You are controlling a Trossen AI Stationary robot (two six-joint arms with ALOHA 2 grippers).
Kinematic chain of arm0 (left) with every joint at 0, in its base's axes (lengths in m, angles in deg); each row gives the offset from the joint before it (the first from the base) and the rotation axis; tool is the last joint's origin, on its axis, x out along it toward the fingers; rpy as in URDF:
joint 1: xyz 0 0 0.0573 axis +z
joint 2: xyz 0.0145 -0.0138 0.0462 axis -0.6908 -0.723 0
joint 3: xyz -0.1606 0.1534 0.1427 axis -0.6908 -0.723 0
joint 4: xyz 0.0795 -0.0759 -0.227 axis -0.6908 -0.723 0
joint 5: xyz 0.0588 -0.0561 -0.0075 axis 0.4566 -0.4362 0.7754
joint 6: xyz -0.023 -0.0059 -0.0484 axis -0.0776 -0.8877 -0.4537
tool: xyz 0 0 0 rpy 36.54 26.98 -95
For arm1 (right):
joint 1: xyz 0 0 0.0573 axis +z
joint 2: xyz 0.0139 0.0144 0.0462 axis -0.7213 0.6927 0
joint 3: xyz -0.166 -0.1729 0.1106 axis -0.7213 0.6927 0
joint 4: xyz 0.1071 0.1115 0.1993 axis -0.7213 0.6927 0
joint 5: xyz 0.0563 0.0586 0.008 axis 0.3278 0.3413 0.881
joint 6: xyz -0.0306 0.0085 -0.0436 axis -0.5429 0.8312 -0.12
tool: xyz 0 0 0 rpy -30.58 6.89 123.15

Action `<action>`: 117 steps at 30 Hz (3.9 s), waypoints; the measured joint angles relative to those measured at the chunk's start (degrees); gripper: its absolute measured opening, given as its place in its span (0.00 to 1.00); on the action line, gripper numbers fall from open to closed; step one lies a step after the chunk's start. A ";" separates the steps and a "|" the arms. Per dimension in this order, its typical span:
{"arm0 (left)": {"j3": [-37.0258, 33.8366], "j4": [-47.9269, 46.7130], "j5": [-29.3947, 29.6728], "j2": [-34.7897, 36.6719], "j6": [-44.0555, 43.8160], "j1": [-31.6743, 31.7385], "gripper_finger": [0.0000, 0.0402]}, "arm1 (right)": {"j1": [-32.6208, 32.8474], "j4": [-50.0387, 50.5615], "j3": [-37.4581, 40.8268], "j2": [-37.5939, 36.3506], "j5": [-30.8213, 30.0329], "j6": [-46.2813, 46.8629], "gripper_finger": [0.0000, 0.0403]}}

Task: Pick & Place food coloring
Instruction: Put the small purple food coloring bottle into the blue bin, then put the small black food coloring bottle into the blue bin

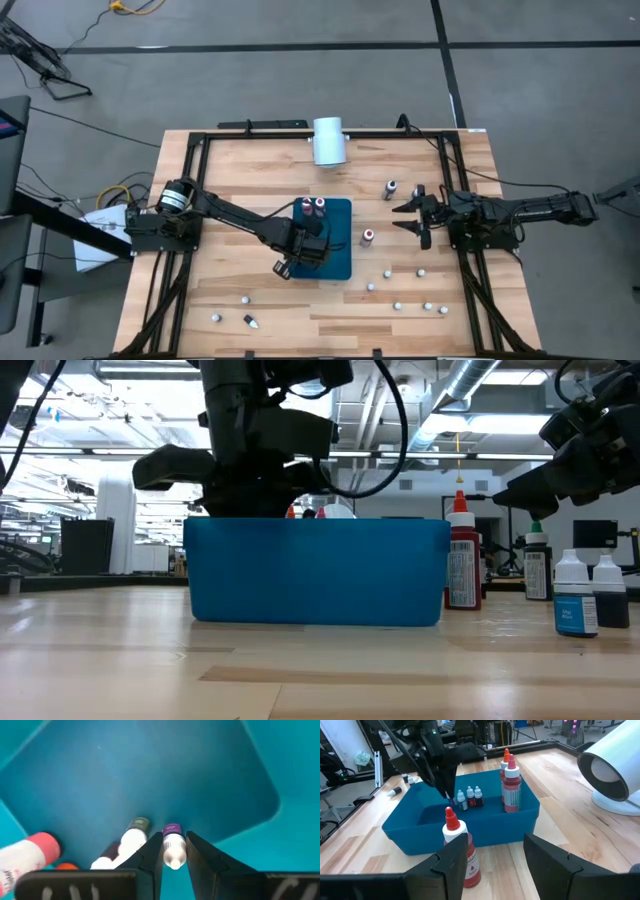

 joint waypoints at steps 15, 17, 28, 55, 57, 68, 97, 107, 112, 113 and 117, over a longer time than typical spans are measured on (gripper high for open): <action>0.00 0.33 0.11 -0.07 1.14 0.00 0.19 | 0.00 0.00 0.00 0.00 0.00 -0.02 0.46; 0.00 0.33 0.32 -0.07 1.14 0.00 0.21 | 0.00 0.00 0.00 0.00 0.00 0.00 0.46; 0.00 0.32 1.02 -0.07 1.14 -0.06 0.25 | 0.00 0.00 0.00 0.01 0.00 0.00 0.46; 0.00 -12.28 4.54 10.92 1.19 -15.98 0.25 | -0.01 0.00 0.01 0.00 0.01 -0.01 0.46; 0.00 -13.57 4.50 11.10 -0.80 -17.66 0.25 | 0.00 0.00 0.00 0.00 0.01 -0.01 0.46; 0.00 -19.79 2.91 11.10 -18.73 -25.03 0.25 | 0.00 0.00 0.00 0.01 0.02 -0.01 0.46; 0.00 -27.18 -0.18 11.71 -50.48 -30.14 0.25 | -0.01 0.00 0.01 0.01 0.00 0.00 0.46; 0.00 -29.90 1.62 11.71 -54.37 -30.82 0.25 | 0.00 0.00 0.00 0.02 0.00 -0.02 0.46; -2.56 -29.46 0.93 12.10 -55.93 -31.26 0.25 | -0.01 0.00 0.00 0.00 0.02 0.00 0.46; -3.57 -28.25 0.32 12.63 -56.04 -31.42 0.25 | -0.01 0.00 0.00 0.00 0.00 -0.01 0.46; -8.49 -20.15 -2.58 14.80 -56.48 -31.96 0.25 | 0.00 0.00 0.00 0.00 0.00 0.00 0.46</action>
